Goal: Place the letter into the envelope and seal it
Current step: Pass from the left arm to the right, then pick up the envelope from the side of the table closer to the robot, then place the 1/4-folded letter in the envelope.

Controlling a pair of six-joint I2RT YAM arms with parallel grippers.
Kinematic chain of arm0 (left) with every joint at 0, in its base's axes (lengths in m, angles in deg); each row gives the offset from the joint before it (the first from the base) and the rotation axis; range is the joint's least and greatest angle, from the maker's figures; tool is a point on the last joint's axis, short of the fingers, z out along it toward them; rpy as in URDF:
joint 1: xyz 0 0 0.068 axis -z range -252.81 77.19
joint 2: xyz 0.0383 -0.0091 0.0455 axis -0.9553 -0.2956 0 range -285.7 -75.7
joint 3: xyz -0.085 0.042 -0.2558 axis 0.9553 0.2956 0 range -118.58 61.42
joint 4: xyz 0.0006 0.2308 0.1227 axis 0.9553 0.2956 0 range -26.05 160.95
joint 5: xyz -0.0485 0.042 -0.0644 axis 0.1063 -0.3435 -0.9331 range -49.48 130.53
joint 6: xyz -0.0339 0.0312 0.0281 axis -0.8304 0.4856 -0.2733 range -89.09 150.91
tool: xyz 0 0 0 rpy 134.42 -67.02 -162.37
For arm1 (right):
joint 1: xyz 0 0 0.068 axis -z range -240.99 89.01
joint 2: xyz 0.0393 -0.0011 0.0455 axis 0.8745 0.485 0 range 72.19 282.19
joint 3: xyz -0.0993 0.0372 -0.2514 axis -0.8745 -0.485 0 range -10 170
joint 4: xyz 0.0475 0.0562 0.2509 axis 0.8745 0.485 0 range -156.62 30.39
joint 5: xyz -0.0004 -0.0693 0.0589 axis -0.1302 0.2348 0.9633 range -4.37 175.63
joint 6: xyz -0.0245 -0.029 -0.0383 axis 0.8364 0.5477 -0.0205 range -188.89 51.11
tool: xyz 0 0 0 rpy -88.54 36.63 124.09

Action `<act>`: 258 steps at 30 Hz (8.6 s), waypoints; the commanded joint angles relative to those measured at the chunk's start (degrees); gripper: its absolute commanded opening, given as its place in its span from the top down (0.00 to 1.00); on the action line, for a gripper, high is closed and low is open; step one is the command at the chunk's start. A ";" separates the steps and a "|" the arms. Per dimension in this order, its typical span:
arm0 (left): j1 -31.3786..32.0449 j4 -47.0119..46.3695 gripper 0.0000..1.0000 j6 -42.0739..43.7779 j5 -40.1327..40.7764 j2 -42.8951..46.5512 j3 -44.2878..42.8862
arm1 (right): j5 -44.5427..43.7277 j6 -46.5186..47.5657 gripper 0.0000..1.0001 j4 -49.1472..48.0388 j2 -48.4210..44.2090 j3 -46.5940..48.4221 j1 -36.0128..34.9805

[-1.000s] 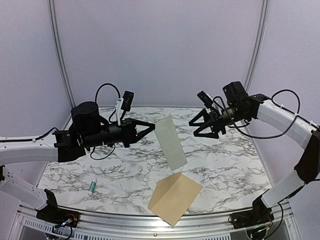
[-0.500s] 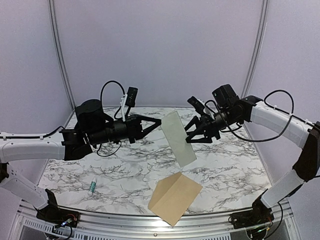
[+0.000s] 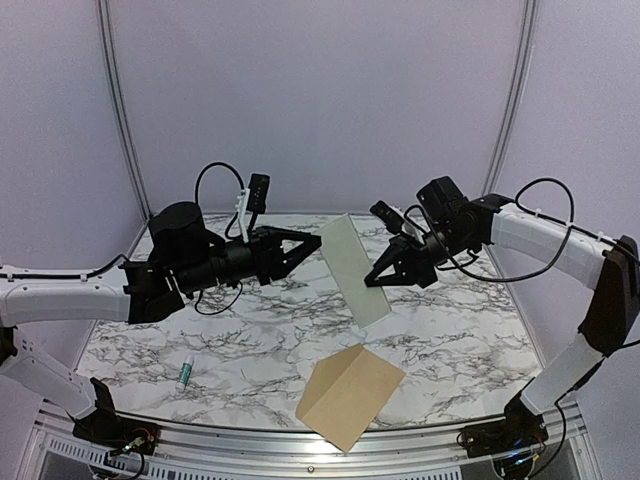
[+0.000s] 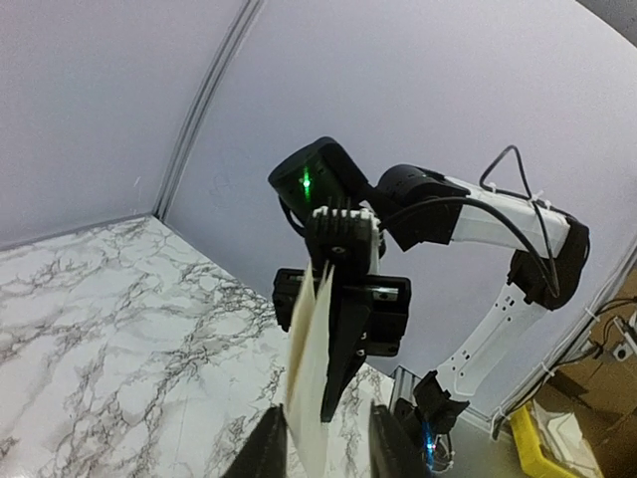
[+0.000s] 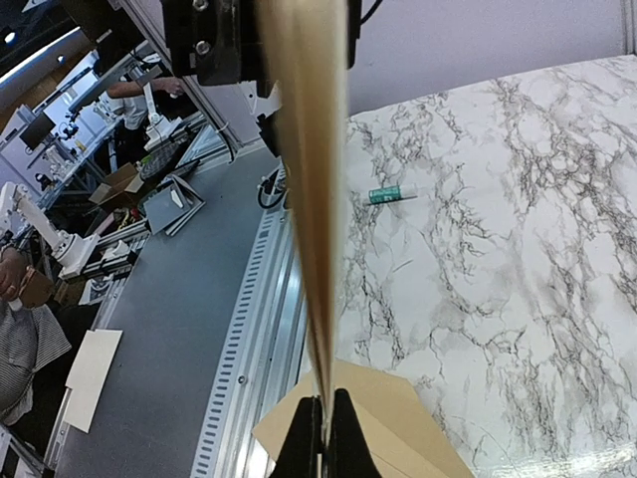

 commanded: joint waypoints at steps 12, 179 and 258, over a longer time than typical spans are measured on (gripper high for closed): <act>1.03 19.29 0.45 2.68 12.09 4.86 12.19 | -13.63 9.78 1.00 7.20 -5.41 -4.59 9.58; 2.45 74.62 1.00 27.24 -31.76 -34.98 -46.00 | -41.15 21.14 1.00 12.94 -7.44 4.24 -21.86; 0.63 73.56 1.00 28.26 -35.93 -33.40 -43.93 | -46.94 19.02 0.85 9.00 -7.32 -2.56 -22.23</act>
